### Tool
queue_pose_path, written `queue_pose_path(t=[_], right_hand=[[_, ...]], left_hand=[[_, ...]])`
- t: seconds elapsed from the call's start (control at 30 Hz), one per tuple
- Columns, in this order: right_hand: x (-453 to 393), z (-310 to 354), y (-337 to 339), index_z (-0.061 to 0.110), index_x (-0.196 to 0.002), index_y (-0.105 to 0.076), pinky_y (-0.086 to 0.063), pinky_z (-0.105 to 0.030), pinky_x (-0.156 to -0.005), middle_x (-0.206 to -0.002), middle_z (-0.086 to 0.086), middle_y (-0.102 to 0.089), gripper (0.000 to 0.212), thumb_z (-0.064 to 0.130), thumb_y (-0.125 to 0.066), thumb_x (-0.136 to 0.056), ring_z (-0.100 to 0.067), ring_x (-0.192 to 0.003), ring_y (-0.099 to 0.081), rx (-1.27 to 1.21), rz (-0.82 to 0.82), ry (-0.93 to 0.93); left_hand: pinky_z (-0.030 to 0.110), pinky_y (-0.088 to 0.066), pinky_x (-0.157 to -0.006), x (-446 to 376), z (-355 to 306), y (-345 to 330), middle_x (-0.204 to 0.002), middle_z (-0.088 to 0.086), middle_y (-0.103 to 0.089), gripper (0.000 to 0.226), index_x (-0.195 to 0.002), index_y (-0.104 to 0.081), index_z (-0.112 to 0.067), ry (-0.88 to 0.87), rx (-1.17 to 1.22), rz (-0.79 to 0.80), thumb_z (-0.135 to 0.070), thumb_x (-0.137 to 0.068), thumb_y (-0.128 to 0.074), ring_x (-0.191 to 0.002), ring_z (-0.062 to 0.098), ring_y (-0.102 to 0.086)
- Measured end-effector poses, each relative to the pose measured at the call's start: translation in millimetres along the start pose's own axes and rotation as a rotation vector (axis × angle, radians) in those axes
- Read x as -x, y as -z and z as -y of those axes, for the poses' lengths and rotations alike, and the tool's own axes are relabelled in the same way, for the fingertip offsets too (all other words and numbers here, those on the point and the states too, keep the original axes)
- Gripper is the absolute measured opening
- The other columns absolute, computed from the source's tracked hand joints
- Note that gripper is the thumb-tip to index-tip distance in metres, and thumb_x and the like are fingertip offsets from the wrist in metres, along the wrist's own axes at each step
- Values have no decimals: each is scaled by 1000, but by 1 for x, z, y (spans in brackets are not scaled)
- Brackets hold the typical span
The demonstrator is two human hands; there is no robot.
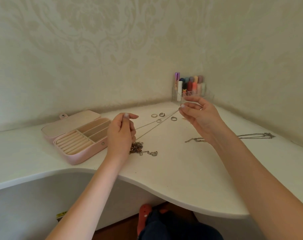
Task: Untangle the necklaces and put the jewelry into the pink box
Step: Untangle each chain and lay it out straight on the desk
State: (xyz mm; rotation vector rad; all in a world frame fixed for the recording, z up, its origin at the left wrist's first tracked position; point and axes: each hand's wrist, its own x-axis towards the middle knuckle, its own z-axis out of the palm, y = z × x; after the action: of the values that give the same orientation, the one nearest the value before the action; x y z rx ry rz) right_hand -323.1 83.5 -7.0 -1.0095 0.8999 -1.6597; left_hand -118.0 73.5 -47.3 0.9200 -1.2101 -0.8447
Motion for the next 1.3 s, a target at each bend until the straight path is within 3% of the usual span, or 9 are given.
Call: queue_pose_path(t=[0.23, 0.37, 0.53, 0.67, 0.77, 0.83, 0.97, 1.13, 1.3], right_hand=[[-2, 0, 2, 10, -92, -61, -54, -22, -81, -77, -3, -61, 21, -9, -63, -83, -10, -75, -64, 26, -78, 78], [-2, 1, 2, 11, -91, -61, -53, -21, -79, -79, -3, -60, 20, -8, -62, -84, -11, -79, -61, -3, -58, 133], [4, 3, -6, 12, -93, -62, -52, -24, -80, -75, 2, -62, 23, -8, -62, -83, -9, -76, -62, 55, 87, 165], [10, -3, -16, 15, -94, -63, -51, -34, -86, -80, 0, -64, 24, -6, -66, -81, -15, -77, -63, 175, 222, 174], [15, -6, -24, 14, -92, -64, -53, -30, -83, -83, -6, -63, 23, -6, -66, -81, -18, -82, -61, 175, 264, 196], [16, -6, -26, 13, -91, -64, -53, -30, -83, -82, -5, -63, 23, -7, -66, -81, -18, -80, -61, 182, 272, 202], [6, -3, -16, 13, -90, -62, -52, -25, -80, -78, 2, -64, 20, -6, -63, -84, -13, -81, -62, 24, 48, 212], [-6, 8, 10, 9, -86, -55, -53, -17, -74, -91, -6, -60, 22, -14, -55, -87, -12, -83, -61, -303, -309, 169], [-14, 10, 41, 11, -79, -56, -51, -17, -68, -77, -2, -56, 20, -7, -62, -86, -7, -67, -59, -100, -531, 234]], left_hand=[[21, -46, -49, -2, -2, 2, -72, 5, -56, 29, -92, -64, -6, 34, 39, -38, -8, -101, -36, -50, 7, -50], [18, -45, -55, -2, -2, 4, -80, 2, -62, 38, -101, -68, -9, 59, -8, -15, 9, -83, -40, -57, 7, -50], [7, -41, -63, 7, -10, 1, -88, 4, -69, 48, -97, -72, -12, -84, -128, 99, -7, -61, -41, -78, 7, -63], [4, -39, -83, 16, -13, -4, -104, -13, -69, 42, -108, -68, -24, -234, -321, 203, -12, -72, -48, -105, -4, -58], [8, -41, -89, 21, -14, -18, -109, -18, -67, 25, -115, -64, -27, -240, -398, 370, -23, -90, -59, -108, -8, -56], [17, -47, -84, 24, -13, -27, -101, -14, -70, 15, -105, -66, -24, -225, -411, 441, -26, -94, -56, -102, -5, -61], [11, -41, -66, 23, -14, -38, -75, -2, -70, 23, -83, -62, -12, -187, -357, 404, -16, -99, -46, -73, 6, -68], [5, -41, -64, 15, -15, -37, -73, -3, -67, 19, -102, -71, -14, -172, -377, 287, -8, -94, -55, -59, 10, -66], [5, -40, -57, 11, -20, -29, -72, -8, -68, 12, -94, -73, -13, -120, -325, 206, -7, -86, -66, -53, 2, -63]])
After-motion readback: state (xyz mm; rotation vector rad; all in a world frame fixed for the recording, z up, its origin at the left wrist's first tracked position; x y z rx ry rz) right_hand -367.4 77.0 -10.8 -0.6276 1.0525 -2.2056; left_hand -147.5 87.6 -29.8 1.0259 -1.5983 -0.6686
